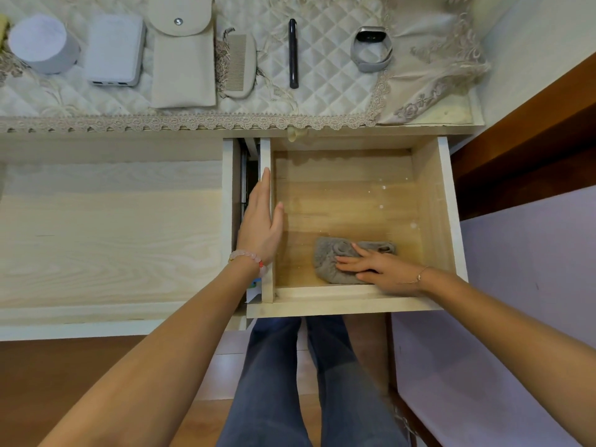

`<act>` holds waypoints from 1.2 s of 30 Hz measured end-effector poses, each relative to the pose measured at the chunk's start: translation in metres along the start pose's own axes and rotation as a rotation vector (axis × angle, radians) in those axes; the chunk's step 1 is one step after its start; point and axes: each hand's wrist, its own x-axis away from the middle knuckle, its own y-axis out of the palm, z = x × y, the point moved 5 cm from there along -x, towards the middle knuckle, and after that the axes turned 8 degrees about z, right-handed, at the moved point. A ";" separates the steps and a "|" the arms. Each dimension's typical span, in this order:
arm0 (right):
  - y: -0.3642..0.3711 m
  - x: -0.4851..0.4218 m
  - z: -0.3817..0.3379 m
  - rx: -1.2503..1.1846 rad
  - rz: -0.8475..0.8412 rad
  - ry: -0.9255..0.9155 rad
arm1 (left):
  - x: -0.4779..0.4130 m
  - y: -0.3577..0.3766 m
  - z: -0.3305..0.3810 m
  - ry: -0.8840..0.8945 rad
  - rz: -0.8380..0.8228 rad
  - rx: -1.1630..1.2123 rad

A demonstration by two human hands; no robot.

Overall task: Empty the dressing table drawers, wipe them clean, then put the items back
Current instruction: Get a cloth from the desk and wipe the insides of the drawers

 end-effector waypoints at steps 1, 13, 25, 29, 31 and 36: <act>0.001 0.000 0.001 0.023 -0.006 -0.013 | 0.000 0.000 0.000 0.000 0.003 0.001; 0.024 -0.054 -0.060 0.222 -0.048 -0.226 | 0.000 0.002 -0.002 0.009 0.018 -0.024; -0.015 0.018 0.021 0.105 0.005 -0.006 | 0.002 0.001 -0.002 0.011 -0.021 -0.050; -0.021 0.037 0.039 0.218 0.058 0.127 | 0.002 0.000 0.000 0.005 -0.028 -0.056; -0.017 0.037 0.035 0.257 0.058 0.147 | 0.002 0.000 0.001 0.005 -0.033 -0.060; -0.024 0.041 0.028 0.102 0.113 0.183 | 0.003 0.000 0.003 -0.016 -0.038 -0.049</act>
